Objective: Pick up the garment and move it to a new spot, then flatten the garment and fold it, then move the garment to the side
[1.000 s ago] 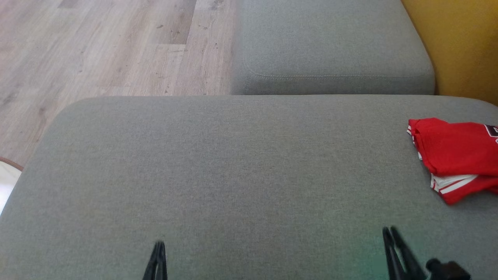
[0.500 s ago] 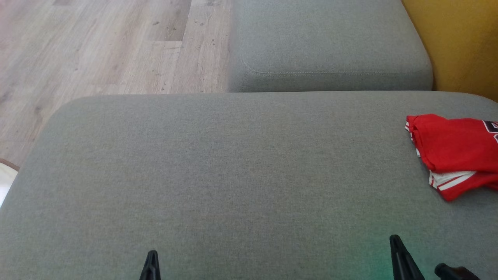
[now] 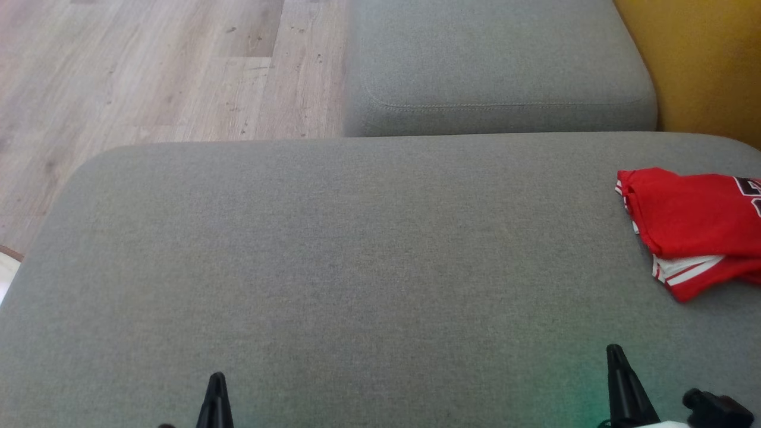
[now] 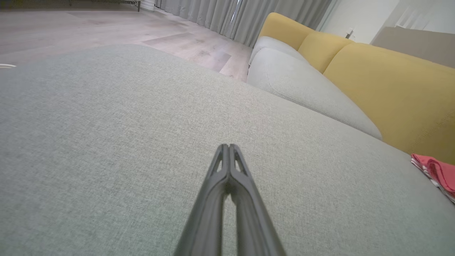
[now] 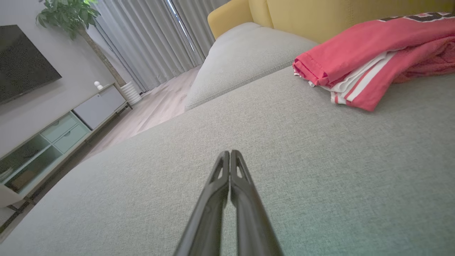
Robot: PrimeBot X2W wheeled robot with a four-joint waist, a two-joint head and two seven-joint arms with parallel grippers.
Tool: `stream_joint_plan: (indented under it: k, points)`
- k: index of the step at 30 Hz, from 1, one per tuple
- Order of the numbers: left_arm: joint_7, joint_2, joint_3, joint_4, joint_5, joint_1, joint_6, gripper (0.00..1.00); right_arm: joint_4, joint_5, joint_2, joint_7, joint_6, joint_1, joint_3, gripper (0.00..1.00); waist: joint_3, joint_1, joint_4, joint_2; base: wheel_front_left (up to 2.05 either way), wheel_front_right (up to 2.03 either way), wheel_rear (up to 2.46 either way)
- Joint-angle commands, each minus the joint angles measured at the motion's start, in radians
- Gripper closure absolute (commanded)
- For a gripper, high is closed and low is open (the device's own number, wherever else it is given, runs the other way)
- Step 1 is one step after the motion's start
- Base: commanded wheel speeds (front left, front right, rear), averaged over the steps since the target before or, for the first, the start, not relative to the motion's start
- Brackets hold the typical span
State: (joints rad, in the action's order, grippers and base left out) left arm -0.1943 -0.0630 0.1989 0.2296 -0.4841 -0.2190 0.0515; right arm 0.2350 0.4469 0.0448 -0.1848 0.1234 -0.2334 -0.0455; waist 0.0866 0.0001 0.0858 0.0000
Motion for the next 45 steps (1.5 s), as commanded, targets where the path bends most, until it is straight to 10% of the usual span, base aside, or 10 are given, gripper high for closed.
stream_joint_plan:
  k: [1, 45]
  points:
    - [0.005, -0.010, -0.018, -0.023, -0.038, 0.051, -0.008, 1.00, -0.027, 0.042, 0.016, 0.004, 0.002, 0.051, 0.005, 1.00, -0.002, -0.0001, -0.002, 0.0000, 0.00, 0.00, 0.00]
    - [0.121, -0.019, -0.126, -0.008, -0.559, 0.175, -0.088, 1.00, -0.012, 0.574, 0.027, 0.121, 0.004, 0.182, 0.053, 1.00, -0.042, -0.0001, -0.040, 0.0000, 0.00, 0.00, 0.00]
